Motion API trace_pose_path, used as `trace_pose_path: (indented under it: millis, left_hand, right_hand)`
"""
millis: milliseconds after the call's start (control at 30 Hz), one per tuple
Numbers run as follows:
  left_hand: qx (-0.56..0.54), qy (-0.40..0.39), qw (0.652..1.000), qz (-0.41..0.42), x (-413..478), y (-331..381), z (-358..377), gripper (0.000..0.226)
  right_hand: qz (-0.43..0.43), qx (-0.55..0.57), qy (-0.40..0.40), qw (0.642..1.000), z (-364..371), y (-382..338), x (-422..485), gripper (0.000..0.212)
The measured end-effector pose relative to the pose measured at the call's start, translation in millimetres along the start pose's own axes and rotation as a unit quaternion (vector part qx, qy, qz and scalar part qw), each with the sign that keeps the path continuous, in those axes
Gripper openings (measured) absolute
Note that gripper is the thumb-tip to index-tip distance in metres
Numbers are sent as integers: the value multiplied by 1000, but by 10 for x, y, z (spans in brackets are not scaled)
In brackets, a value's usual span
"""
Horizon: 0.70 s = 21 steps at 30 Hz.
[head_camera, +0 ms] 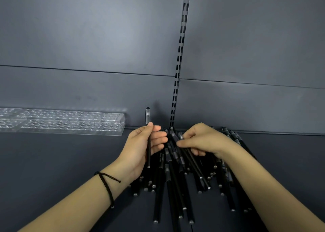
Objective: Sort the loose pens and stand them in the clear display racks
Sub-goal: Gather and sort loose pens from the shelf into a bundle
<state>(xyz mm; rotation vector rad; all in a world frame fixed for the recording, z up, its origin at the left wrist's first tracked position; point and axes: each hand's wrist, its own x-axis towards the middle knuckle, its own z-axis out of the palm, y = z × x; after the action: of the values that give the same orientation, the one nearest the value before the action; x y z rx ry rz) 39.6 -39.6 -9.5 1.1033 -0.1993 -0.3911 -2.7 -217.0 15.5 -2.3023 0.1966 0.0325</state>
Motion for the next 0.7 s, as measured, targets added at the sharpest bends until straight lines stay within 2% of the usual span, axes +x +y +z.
trace_pose_path:
  millis: [67, 133, 233, 367, 567, 700]
  left_hand:
    - [-14, -23, 999, -27, -5, 6, 9, 32]
    - [-12, -57, 997, -57, -22, 6, 23, 37]
    - [31, -136, 986, -91, -86, 6, 61, 41]
    - [53, -188, 977, -87, -148, -10, 101, 41]
    - [78, -143, 985, -64, -119, -14, 106, 44]
    - [84, -122, 988, -43, -124, -5, 95, 39]
  right_hand:
    - [-33, 126, -17, 991, -45, -20, -34, 25]
    - [-63, 266, -29, 961, -62, -81, -70, 13]
    - [-96, 362, -29, 927, -36, -158, -76, 11]
    - [-124, 338, 8, 933, 38, -181, -28, 14]
    - [-119, 285, 40, 950, 16, -155, -8, 20]
    - [-70, 182, 76, 978, -145, -45, -83, 26]
